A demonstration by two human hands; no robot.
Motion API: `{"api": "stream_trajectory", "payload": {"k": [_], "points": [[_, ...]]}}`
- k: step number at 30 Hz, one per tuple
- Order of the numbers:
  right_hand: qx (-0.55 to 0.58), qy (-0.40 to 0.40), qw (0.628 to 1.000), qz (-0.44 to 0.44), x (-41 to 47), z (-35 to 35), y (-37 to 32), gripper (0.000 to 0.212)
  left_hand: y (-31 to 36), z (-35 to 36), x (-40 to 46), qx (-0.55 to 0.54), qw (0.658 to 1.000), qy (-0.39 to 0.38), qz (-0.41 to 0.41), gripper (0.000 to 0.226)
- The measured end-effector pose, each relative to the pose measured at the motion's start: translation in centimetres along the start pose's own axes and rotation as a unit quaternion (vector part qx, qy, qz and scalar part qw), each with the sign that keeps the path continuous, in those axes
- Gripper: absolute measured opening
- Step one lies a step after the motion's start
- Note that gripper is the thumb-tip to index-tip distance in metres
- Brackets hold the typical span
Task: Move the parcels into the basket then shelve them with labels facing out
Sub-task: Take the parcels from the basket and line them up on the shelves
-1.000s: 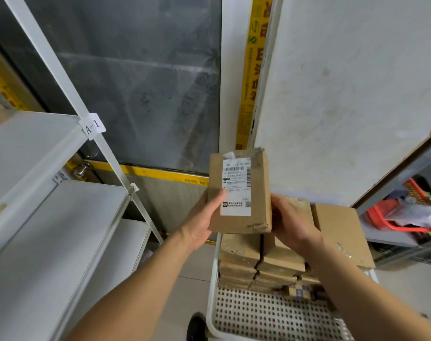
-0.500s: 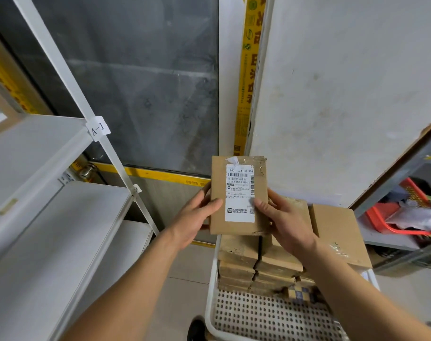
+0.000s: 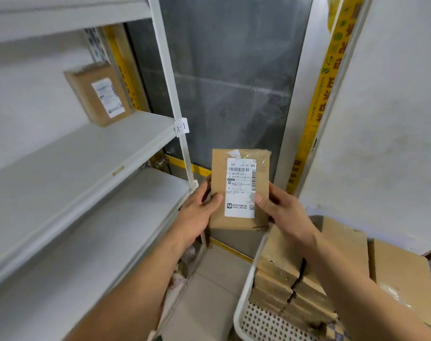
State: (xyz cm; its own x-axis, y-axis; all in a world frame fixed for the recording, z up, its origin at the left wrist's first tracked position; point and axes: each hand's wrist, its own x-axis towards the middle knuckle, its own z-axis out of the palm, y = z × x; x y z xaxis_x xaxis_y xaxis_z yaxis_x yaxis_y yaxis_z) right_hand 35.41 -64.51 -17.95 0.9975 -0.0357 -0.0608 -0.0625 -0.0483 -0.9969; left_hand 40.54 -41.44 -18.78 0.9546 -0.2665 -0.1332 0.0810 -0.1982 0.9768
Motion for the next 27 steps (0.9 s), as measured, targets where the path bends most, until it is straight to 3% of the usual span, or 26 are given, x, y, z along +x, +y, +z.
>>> {"api": "stream_trajectory", "payload": {"k": [4, 11, 17, 27], "points": [[-0.045, -0.021, 0.999, -0.019, 2.2, 4.5, -3.1, 0.054, 1.8, -5.3, -0.9, -0.006, 0.999, 0.033, 0.032, 0.062], [-0.058, -0.088, 0.993, -0.045, 7.4, 13.4, -8.9, 0.038, 4.6, -16.4, -1.8, -0.037, 0.990, 0.096, 0.093, 0.055], [-0.050, -0.119, 0.988, -0.083, 12.3, 22.3, -11.7, 0.045, 6.1, -25.9, -2.1, -0.012, 0.979, 0.141, 0.145, 0.056], [-0.123, -0.192, 0.962, -0.150, 20.9, 33.6, -13.1, 0.054, 3.2, -35.9, -1.1, 0.078, 0.947, 0.284, 0.127, 0.073]]}}
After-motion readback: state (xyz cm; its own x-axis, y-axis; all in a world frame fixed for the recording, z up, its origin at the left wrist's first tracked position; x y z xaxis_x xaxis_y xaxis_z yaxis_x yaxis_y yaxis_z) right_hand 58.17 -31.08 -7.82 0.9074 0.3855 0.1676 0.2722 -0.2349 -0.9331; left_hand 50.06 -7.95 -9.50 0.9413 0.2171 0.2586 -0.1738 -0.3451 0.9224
